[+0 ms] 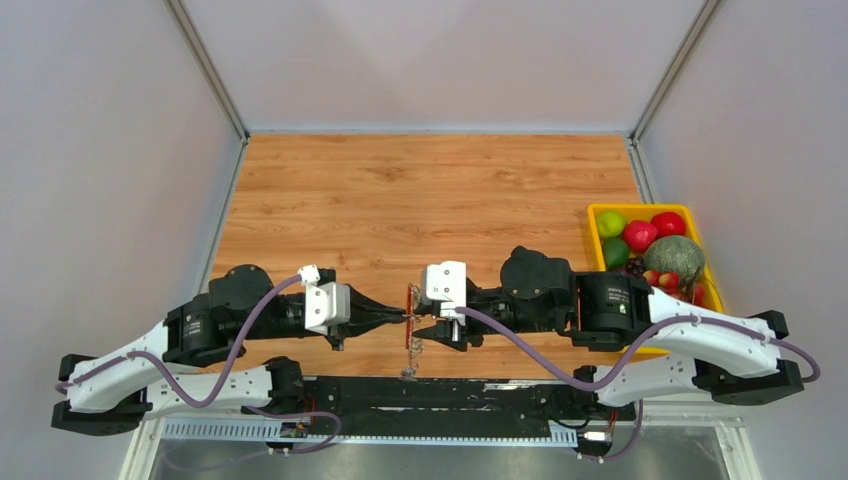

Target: Put the keys on the keyring

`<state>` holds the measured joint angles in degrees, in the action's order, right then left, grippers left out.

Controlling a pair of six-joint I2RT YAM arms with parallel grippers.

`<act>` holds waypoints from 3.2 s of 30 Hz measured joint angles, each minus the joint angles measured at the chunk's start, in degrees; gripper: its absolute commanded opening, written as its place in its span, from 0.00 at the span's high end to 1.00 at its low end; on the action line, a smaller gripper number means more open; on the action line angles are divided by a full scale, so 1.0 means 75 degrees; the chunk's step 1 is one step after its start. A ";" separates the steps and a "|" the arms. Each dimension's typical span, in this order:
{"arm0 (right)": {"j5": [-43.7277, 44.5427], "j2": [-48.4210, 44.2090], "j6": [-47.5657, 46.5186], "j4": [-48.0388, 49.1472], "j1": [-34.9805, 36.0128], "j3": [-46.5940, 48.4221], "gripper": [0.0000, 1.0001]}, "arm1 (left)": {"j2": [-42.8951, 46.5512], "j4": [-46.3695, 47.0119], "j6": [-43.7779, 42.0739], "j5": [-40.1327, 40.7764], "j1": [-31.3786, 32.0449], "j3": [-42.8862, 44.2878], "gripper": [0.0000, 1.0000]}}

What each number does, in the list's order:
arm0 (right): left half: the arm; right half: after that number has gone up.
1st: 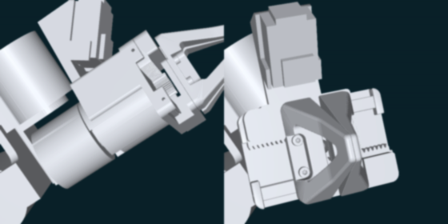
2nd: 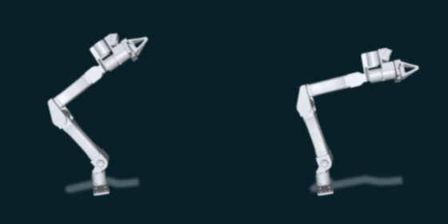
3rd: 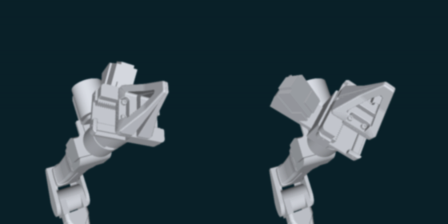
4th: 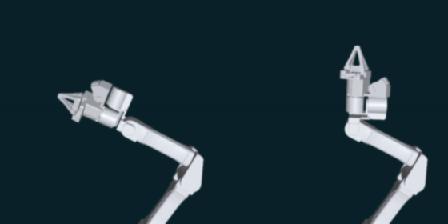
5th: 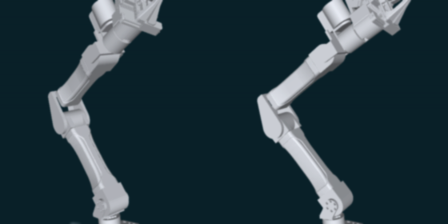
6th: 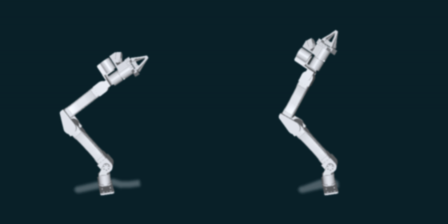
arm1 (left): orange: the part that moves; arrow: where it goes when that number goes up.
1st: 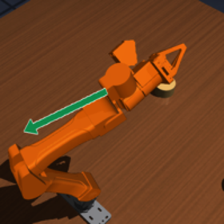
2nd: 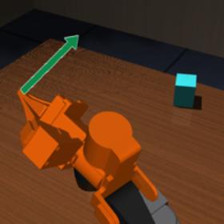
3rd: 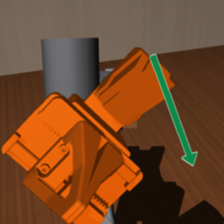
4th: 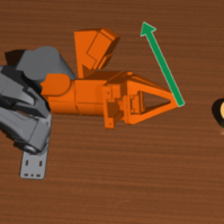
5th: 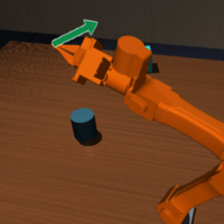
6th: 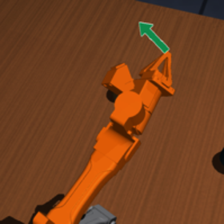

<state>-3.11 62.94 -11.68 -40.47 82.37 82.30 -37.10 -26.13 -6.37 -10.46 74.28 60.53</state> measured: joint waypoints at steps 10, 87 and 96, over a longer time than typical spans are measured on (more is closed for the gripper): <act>-0.0003 0.0131 -0.0117 0.0003 0.0000 0.0038 0.86 | 0.0026 -0.0050 0.0000 -0.0131 0.0000 0.0000 1.00; -0.0076 0.0323 -0.0656 -0.0656 0.0017 0.0420 0.62 | 0.0032 -0.0207 0.0122 -0.0137 0.0000 0.0023 1.00; -0.0047 0.0475 -0.0592 -0.0985 0.0017 0.0667 0.63 | 0.0044 -0.0227 0.0114 -0.0134 0.0000 0.0023 1.00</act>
<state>-3.46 66.50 -16.12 -47.86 82.50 87.31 -36.77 -27.83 -5.52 -11.46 74.28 60.71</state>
